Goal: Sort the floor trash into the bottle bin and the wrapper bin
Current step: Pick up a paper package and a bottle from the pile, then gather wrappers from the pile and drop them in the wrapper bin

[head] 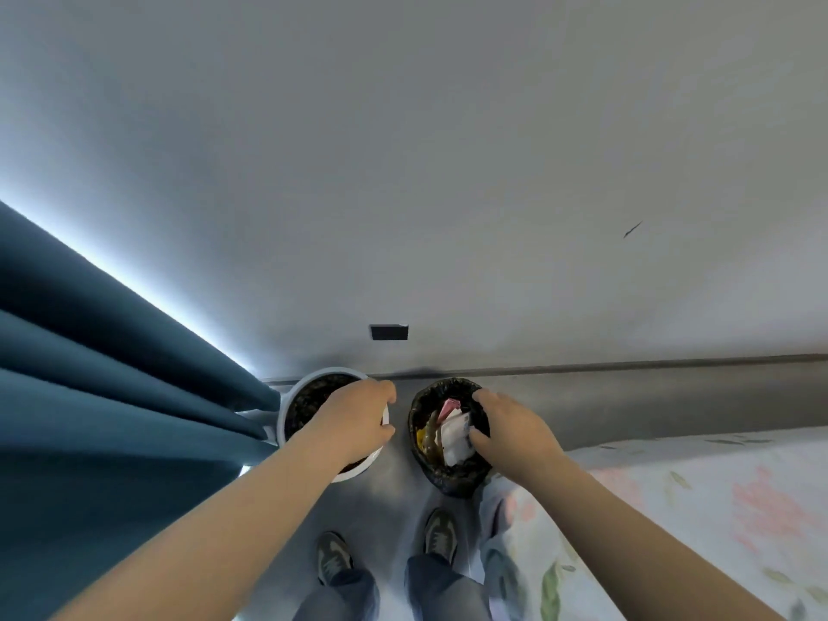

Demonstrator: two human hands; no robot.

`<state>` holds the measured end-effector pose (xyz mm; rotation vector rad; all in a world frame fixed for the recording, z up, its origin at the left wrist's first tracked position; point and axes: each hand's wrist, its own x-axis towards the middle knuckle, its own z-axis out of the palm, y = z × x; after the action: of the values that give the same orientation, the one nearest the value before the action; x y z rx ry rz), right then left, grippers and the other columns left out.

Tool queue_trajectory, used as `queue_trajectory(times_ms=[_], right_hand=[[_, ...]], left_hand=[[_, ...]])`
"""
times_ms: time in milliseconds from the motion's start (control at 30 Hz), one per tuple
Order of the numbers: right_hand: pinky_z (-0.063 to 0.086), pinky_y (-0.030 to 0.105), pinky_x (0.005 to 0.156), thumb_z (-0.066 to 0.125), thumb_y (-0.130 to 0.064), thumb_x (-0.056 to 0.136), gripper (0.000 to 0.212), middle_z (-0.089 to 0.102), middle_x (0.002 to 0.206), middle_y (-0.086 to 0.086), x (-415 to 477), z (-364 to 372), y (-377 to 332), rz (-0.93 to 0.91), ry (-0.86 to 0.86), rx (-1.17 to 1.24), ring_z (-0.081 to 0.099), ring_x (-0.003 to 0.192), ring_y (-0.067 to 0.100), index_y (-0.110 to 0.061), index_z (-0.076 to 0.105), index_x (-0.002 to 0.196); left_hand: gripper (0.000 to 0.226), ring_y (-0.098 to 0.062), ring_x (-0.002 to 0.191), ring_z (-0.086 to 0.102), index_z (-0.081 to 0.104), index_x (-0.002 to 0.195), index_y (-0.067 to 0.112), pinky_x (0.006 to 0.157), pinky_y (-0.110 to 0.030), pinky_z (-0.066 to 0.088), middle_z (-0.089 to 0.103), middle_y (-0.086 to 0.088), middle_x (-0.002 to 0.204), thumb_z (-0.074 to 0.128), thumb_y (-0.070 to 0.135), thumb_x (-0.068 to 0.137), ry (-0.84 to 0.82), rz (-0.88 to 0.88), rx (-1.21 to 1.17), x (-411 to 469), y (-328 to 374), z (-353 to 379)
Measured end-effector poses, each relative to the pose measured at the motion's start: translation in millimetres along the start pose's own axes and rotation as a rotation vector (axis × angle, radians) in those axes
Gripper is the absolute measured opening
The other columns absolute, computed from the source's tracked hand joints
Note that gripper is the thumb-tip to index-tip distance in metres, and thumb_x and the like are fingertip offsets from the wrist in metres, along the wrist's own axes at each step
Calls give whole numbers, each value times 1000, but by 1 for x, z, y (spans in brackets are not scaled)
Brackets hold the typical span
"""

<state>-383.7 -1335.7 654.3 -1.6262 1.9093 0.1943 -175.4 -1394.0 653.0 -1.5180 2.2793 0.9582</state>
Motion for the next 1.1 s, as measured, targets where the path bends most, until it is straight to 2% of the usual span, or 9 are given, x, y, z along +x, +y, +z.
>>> queue_trajectory(times_ms=[200,333,467,667,867,1100], right_hand=[[45,32,87,51,-27,93,45,52,132,6,-37,-40,-47,-127,22,-75,53,117,24,-16,42,136],[47,35,93,51,-30,93,46,53,130,3,-54,-68,-79,-224,46,-176,54,116,23,-19,41,136],[47,35,92,51,-30,92,43,55,127,2,-67,-94,-116,-326,96,-293,56,113,22,-22,46,134],[45,30,93,52,-33,92,41,56,127,-4,-87,-126,-171,-476,137,-354,55,114,17,-26,48,133],[43,28,95,51,-35,93,43,57,128,-6,-88,-152,-217,-638,155,-387,54,117,14,-27,46,135],[39,27,101,50,-36,94,44,55,132,-6,-70,-177,-257,-902,114,-465,49,122,15,-26,46,137]], left_hand=[[34,-15,106,53,52,121,23,91,-29,45,57,4,117,60,28,88,77,-19,-76,-60,-9,-51],[31,-11,103,53,51,119,26,86,-22,42,56,6,118,59,29,89,161,-8,-101,-94,-20,-87],[36,-10,106,52,49,125,24,86,-19,40,54,6,122,59,30,90,206,0,-81,-131,-32,-122],[37,-10,107,52,48,126,25,88,-21,42,54,7,123,57,30,90,284,-32,-70,-180,-51,-162],[37,-10,100,55,51,124,28,89,-25,46,56,10,121,59,34,89,383,-121,-125,-208,-62,-185],[35,-9,103,56,53,119,30,91,-28,48,58,13,117,62,36,86,498,-323,-271,-234,-63,-187]])
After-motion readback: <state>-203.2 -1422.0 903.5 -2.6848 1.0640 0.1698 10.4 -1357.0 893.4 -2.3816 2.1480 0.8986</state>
